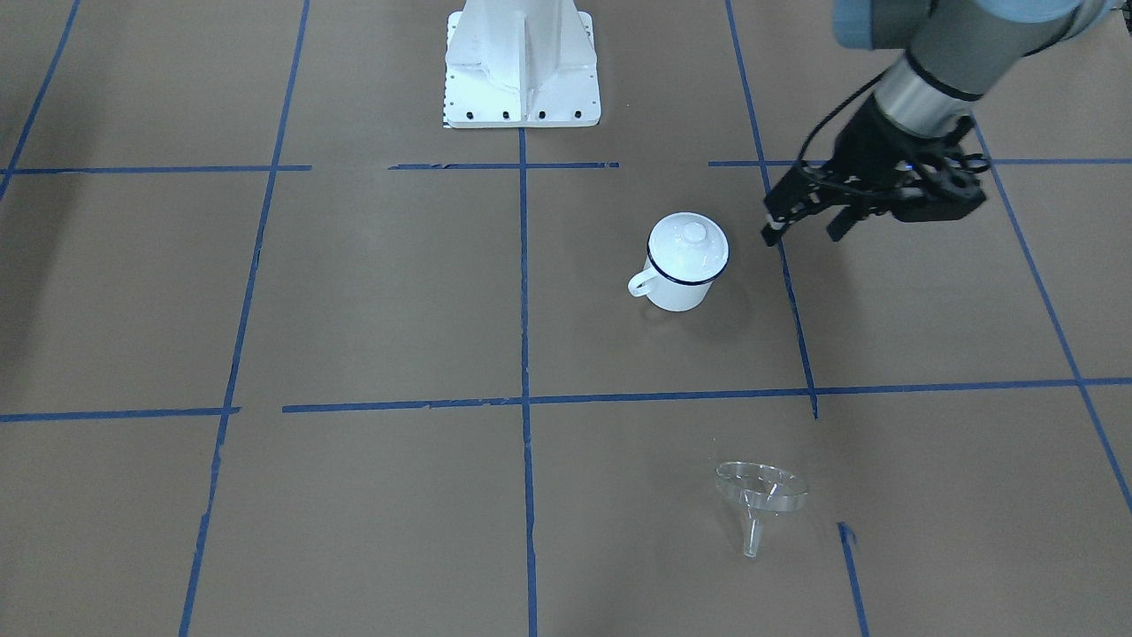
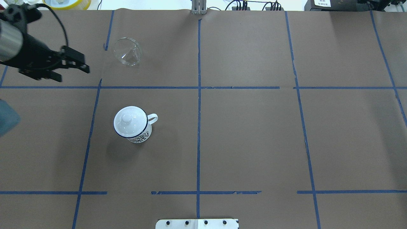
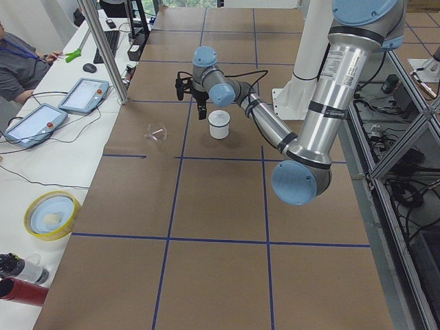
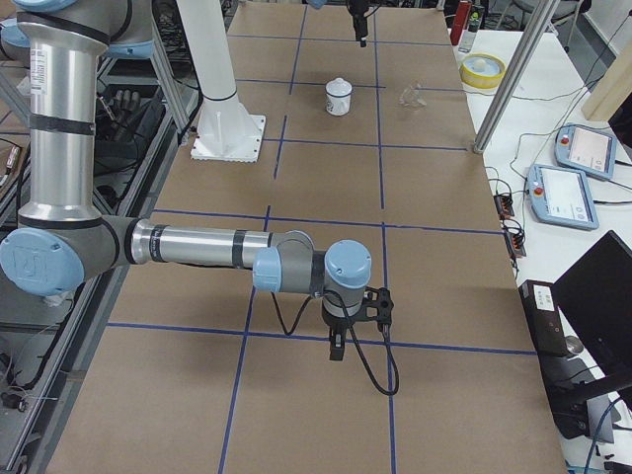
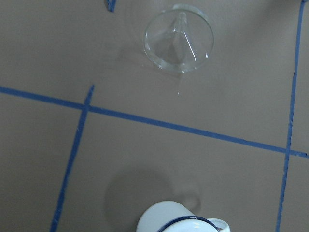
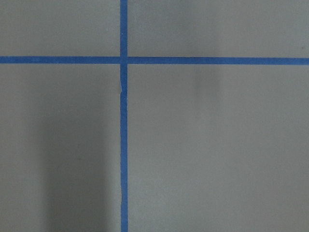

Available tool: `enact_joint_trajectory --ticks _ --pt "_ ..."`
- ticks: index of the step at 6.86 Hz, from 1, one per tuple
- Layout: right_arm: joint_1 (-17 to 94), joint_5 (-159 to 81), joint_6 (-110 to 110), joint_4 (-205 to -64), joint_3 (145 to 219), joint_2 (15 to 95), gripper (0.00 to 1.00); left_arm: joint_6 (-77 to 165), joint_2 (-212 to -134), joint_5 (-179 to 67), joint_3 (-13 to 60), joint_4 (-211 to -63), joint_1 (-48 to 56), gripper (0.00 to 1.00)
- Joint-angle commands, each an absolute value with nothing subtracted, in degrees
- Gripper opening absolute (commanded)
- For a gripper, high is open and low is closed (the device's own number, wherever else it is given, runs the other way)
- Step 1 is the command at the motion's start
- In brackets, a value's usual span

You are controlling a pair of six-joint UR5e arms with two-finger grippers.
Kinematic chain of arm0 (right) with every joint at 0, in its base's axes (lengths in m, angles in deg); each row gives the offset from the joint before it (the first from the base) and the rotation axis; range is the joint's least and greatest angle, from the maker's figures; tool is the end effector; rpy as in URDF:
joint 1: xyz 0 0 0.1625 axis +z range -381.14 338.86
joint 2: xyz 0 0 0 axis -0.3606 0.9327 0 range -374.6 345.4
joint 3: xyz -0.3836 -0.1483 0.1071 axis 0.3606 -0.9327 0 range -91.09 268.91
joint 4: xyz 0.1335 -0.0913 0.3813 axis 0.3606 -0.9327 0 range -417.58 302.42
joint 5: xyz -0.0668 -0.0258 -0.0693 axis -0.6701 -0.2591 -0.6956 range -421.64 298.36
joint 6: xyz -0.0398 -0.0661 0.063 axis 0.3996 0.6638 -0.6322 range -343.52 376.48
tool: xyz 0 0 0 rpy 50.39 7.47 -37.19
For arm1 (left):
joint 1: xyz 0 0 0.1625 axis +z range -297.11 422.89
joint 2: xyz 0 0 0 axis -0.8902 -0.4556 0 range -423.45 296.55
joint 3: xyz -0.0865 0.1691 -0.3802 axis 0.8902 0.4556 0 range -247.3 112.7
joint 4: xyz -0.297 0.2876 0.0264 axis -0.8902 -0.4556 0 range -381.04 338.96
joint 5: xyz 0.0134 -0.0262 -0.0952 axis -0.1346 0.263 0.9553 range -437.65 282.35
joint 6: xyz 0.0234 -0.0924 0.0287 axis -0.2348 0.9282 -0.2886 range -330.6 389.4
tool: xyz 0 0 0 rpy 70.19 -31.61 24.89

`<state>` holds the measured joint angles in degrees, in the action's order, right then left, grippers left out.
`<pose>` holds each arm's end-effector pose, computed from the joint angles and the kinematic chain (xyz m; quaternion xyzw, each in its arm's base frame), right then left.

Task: Place funnel on cup
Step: 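Move the left gripper over the white lid on the mug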

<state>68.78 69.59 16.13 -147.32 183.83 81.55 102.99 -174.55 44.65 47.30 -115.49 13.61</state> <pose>0.0670 -0.4450 0.6700 -0.0092 -0.3520 0.0051 0.9359 0.3015 -0.4732 0.2556 0.0092 0.4787 -0.1331 0.8678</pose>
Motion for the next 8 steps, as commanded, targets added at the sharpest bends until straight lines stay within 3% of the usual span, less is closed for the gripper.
enact_joint_trajectory --ticks 1,8 --pt "68.8 69.6 16.1 -147.3 183.8 81.6 1.00 109.7 -182.1 37.9 47.4 -103.6 22.2 1.00" --pt "68.8 69.6 16.1 -147.3 183.8 81.6 1.00 110.7 -179.0 29.4 43.4 -108.9 27.7 0.97"
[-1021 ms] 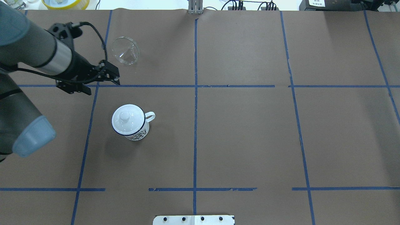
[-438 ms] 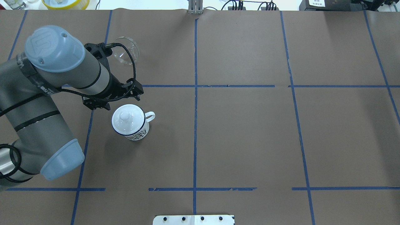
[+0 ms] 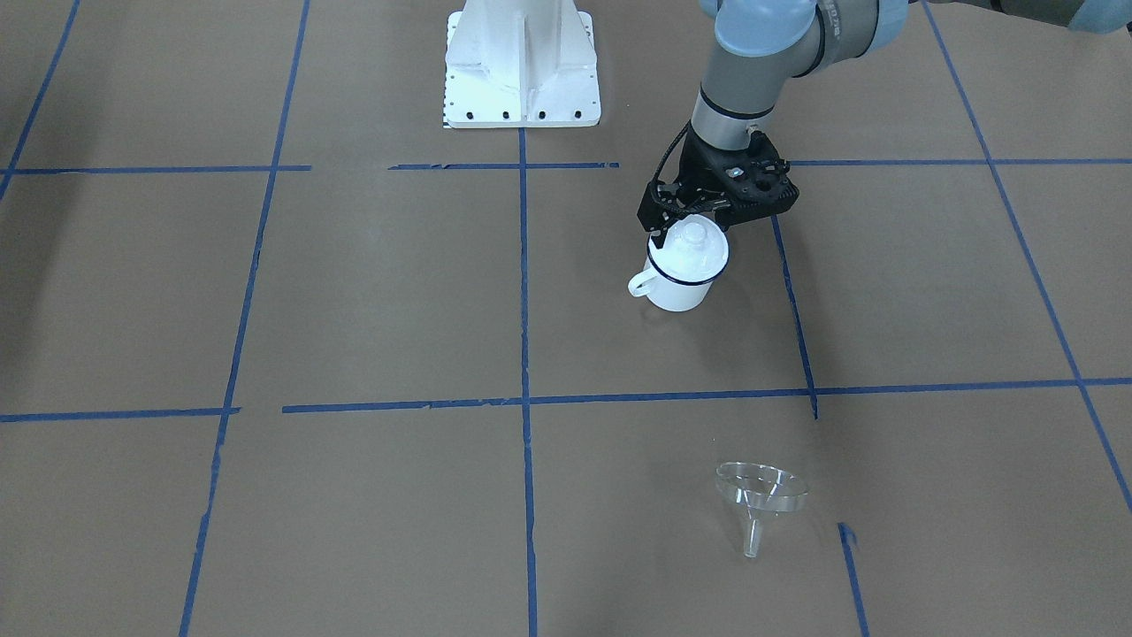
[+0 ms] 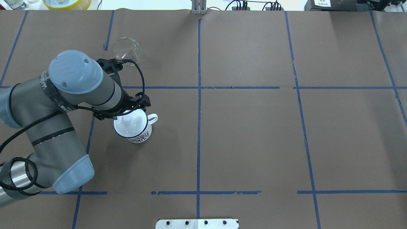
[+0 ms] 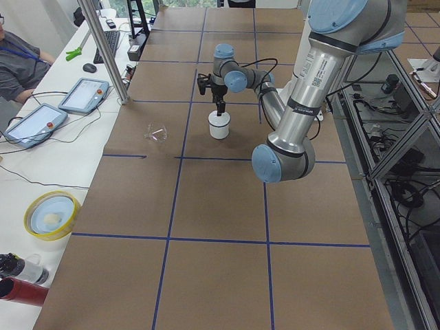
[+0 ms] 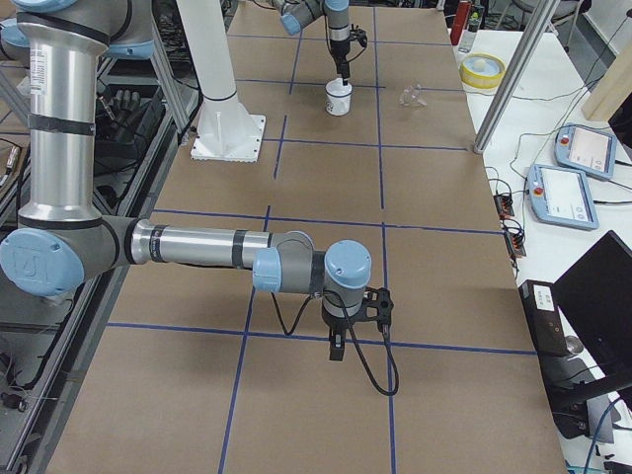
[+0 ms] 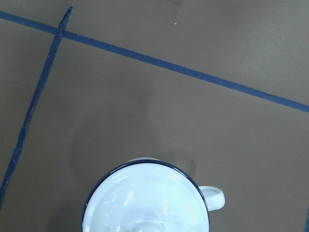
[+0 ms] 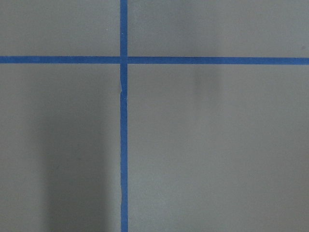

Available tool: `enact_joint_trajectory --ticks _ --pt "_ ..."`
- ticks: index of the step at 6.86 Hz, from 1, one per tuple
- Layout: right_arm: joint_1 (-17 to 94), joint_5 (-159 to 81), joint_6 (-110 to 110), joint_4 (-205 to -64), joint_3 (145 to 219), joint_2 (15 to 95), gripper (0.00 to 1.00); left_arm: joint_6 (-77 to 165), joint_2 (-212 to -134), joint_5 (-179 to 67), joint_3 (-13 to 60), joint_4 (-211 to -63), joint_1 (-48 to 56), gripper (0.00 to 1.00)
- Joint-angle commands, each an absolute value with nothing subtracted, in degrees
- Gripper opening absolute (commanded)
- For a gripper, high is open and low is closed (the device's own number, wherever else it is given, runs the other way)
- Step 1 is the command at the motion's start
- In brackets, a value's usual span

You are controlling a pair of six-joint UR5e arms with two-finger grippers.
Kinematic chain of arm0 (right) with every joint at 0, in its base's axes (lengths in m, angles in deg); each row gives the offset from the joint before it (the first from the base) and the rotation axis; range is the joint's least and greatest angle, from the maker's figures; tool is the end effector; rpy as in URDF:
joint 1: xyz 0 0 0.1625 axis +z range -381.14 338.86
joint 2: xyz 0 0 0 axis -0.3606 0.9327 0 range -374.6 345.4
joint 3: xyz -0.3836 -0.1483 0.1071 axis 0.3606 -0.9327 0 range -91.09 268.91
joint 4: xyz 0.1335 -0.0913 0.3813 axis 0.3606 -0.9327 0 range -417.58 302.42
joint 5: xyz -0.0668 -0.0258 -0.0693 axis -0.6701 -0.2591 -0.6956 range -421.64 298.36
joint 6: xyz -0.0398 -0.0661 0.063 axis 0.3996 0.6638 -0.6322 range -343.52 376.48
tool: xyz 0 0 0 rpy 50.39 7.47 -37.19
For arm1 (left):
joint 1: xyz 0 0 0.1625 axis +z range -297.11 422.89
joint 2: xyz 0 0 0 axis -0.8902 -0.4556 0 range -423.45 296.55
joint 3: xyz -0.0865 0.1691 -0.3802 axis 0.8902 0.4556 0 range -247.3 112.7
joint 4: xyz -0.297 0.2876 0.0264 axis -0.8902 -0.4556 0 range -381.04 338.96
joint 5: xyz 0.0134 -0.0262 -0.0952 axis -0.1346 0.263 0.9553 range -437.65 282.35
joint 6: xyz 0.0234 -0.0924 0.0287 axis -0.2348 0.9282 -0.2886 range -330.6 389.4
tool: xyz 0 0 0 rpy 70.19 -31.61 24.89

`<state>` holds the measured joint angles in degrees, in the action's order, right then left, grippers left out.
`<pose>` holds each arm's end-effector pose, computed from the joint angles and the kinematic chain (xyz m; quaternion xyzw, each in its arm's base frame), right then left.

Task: Place funnel on cup
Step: 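Grasp the white lid with the left gripper and lift it off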

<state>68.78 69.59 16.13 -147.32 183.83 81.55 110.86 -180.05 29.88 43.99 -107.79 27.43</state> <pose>0.0670 -0.4450 0.6700 -0.0092 -0.3520 0.0051 0.9359 0.4213 -0.4270 0.2490 0.0100 0.4009 -0.1565 0.9026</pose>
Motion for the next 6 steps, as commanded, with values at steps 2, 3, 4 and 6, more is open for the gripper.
enact_joint_trajectory --ticks 2,3,4,6 --pt "68.8 69.6 16.1 -147.3 183.8 81.6 1.00 110.4 -178.0 29.6 44.2 -110.2 27.7 0.90" --pt "68.8 69.6 16.1 -147.3 183.8 81.6 1.00 110.4 -178.1 29.8 44.6 -110.2 27.7 0.90" --pt "68.8 69.6 16.1 -147.3 183.8 81.6 1.00 110.6 -178.1 29.8 44.6 -110.2 27.7 0.90" --pt "68.8 69.6 16.1 -147.3 183.8 81.6 1.00 110.8 -178.1 29.8 44.8 -110.1 27.8 0.81"
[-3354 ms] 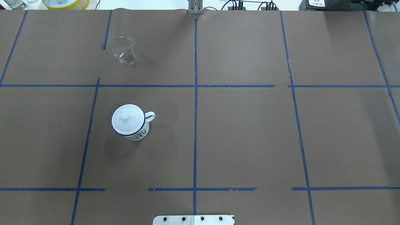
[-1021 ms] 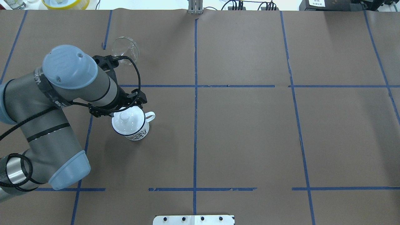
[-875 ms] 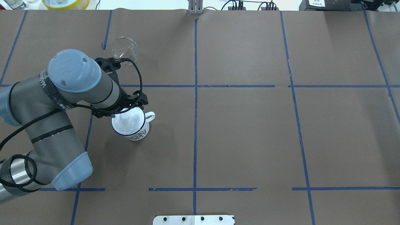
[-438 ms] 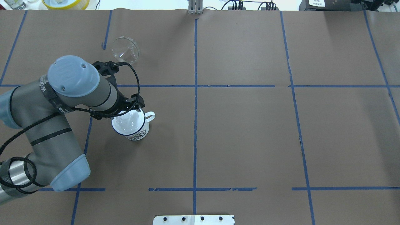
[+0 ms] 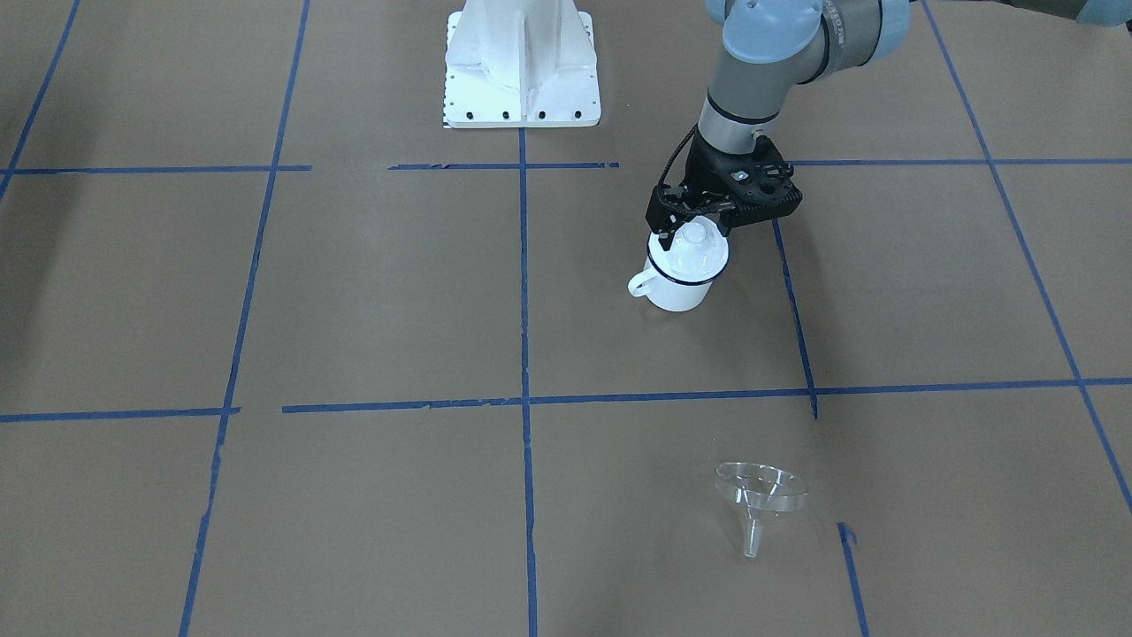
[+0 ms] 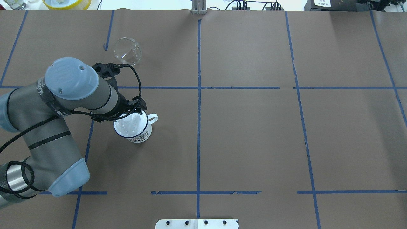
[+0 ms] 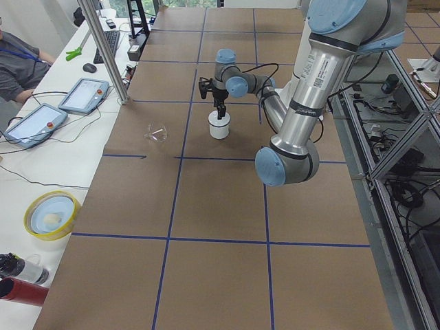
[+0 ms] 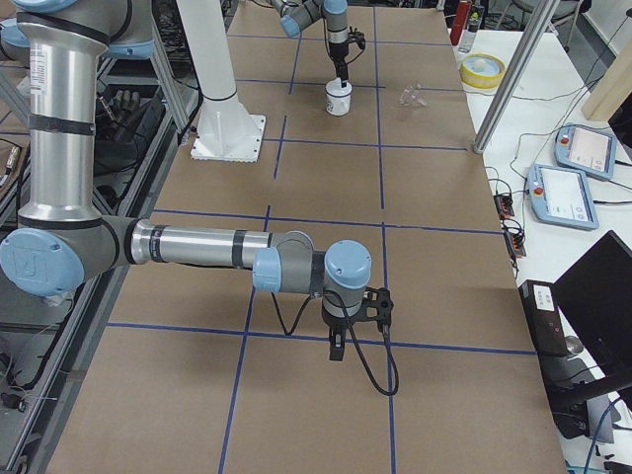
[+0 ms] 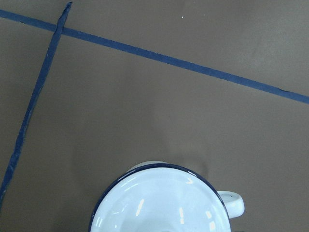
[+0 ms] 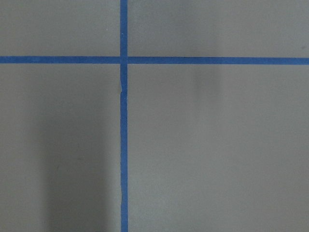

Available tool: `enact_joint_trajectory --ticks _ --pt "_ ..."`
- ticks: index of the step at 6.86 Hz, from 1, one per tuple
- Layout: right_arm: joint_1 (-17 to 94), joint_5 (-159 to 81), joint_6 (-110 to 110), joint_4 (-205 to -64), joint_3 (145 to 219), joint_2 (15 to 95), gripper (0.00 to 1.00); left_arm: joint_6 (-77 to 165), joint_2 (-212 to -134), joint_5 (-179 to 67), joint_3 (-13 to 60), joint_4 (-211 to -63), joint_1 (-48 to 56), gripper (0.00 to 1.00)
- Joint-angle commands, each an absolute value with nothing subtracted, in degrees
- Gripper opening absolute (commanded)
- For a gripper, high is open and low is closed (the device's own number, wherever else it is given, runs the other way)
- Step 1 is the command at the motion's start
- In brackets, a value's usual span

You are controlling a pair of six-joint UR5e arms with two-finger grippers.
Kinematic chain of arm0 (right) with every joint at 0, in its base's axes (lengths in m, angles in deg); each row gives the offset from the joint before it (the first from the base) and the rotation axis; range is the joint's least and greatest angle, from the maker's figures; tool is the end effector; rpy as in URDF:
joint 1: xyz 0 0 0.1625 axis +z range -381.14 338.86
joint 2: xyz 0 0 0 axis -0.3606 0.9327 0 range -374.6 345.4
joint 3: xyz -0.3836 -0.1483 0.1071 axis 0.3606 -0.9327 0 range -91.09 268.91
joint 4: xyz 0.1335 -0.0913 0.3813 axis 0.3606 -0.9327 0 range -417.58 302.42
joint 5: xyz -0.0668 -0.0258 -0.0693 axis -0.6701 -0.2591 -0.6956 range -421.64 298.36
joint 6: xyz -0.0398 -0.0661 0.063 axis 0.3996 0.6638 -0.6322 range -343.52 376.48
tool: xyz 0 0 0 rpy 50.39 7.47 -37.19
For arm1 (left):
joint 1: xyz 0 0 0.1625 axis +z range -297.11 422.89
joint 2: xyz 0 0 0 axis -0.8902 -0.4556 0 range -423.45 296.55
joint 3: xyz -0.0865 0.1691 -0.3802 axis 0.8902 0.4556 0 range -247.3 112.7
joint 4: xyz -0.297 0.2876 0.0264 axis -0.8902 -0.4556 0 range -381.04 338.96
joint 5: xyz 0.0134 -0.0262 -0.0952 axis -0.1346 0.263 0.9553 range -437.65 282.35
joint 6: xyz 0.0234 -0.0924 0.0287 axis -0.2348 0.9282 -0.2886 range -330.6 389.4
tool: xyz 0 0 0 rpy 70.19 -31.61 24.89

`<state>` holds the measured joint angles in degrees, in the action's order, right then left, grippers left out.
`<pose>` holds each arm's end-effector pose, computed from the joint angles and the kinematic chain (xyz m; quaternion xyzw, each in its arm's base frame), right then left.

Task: Place funnel on cup
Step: 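Grasp the white lid with the left gripper and lift it off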

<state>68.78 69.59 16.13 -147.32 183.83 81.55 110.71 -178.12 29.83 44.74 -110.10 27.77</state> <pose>0.0670 -0.4450 0.6700 -0.0092 -0.3520 0.0051 0.9359 0.4180 -0.4205 0.2580 0.0136 0.4089 -0.1506 0.9000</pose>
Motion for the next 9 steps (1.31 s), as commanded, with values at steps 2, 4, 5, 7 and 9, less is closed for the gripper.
enact_joint_trajectory --ticks 2,4,5,7,9 --pt "68.8 69.6 16.1 -147.3 183.8 81.6 1.00 110.7 -178.1 29.9 44.9 -109.8 27.8 0.66" --pt "68.8 69.6 16.1 -147.3 183.8 81.6 1.00 110.7 -178.1 30.0 45.4 -109.6 28.2 0.66" --pt "68.8 69.6 16.1 -147.3 183.8 81.6 1.00 110.7 -178.1 30.0 45.5 -109.5 28.2 0.66" --pt "68.8 69.6 16.1 -147.3 183.8 81.6 1.00 110.7 -178.1 30.0 45.5 -109.3 28.2 0.44" --pt "68.8 69.6 16.1 -147.3 183.8 81.6 1.00 110.7 -178.1 30.0 46.0 -108.5 28.2 0.00"
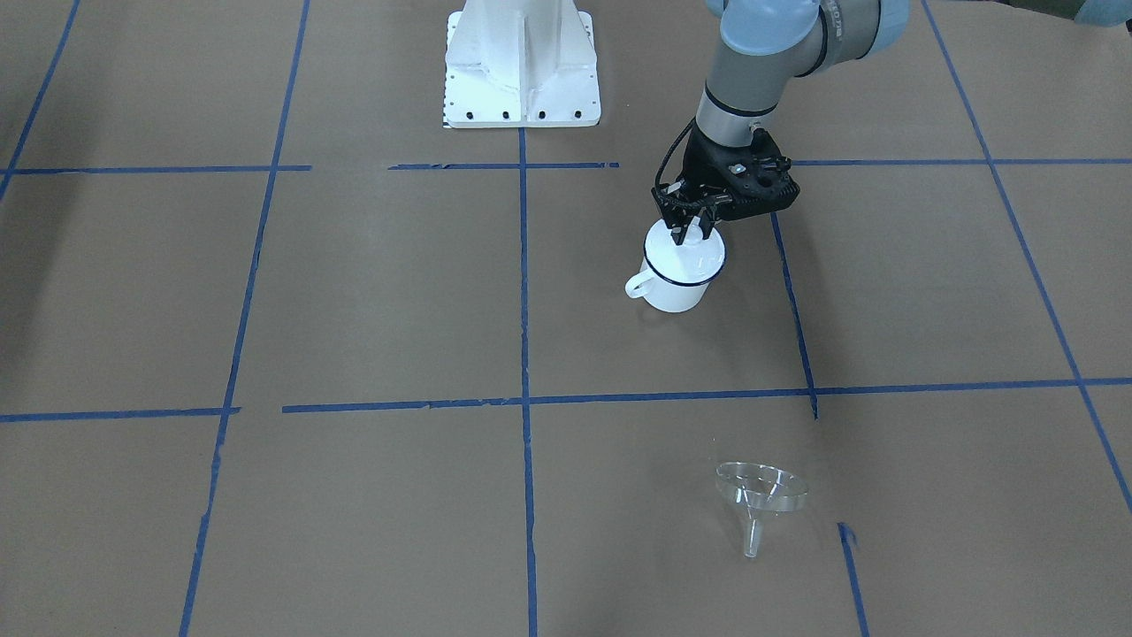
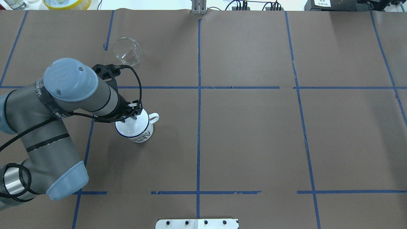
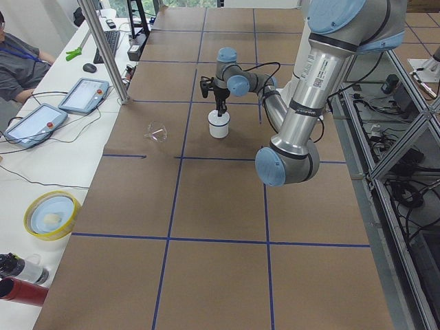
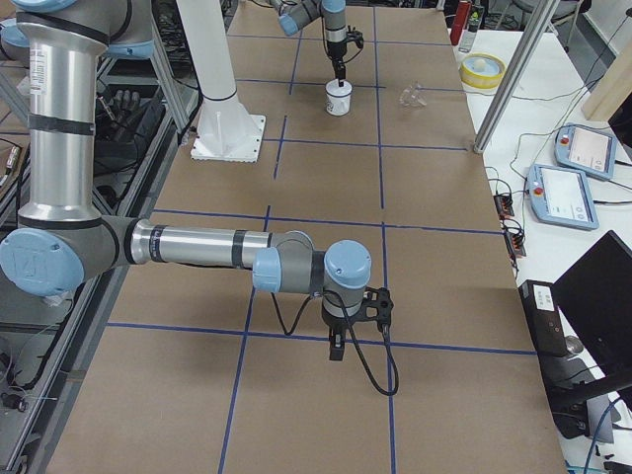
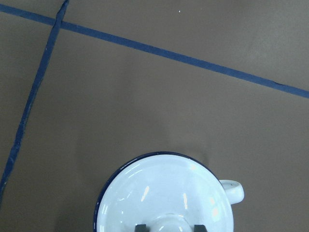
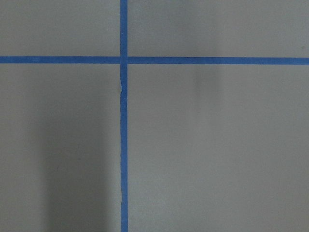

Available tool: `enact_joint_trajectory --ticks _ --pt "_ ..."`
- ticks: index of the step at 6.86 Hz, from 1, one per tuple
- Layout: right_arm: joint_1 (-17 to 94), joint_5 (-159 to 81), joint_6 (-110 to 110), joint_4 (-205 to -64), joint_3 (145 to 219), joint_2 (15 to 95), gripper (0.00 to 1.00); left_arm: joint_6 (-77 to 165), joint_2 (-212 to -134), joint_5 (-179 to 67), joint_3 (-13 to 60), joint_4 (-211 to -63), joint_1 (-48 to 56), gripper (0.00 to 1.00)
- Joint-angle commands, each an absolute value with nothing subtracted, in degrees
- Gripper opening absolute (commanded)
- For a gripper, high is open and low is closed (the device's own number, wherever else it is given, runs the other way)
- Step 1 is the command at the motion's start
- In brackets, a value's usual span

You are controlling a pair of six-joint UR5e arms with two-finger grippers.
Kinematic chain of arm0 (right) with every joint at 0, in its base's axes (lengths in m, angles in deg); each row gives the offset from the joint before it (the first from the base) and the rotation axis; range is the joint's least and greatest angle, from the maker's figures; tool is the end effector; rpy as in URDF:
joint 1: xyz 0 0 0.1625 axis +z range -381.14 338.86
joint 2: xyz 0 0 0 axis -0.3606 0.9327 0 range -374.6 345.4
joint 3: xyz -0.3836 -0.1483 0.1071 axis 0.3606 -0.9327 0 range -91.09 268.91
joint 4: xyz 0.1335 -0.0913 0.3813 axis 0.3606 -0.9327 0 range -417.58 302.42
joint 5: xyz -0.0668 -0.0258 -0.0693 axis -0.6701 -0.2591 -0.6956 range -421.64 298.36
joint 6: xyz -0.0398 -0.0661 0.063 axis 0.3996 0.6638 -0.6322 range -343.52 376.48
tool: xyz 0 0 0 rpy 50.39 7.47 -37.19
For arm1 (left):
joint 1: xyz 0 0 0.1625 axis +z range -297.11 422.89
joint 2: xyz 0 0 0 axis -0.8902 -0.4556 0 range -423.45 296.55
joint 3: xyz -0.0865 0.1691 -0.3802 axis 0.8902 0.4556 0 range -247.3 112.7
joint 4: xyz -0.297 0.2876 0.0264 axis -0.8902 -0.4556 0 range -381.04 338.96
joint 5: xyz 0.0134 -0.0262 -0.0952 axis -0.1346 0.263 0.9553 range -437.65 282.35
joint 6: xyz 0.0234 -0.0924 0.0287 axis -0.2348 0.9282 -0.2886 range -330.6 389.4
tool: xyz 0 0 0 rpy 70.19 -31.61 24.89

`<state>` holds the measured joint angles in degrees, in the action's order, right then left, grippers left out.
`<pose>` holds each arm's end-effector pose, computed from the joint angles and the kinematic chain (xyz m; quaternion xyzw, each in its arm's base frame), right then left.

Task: Place funnel on cup
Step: 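Grasp the white lid with the left gripper and lift it off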

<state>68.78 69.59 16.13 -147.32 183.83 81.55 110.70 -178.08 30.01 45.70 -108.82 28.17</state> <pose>0.0670 -0.4450 0.6700 -0.0092 -0.3520 0.0051 0.9359 0.4170 -0.4145 0.2546 0.0096 0.4068 -0.1475 0.9015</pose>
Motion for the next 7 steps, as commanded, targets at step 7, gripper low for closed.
enact_joint_trajectory --ticks 7 --pt "68.8 69.6 16.1 -147.3 183.7 81.6 1.00 97.8 -156.0 31.0 70.2 -107.0 26.2 0.00"
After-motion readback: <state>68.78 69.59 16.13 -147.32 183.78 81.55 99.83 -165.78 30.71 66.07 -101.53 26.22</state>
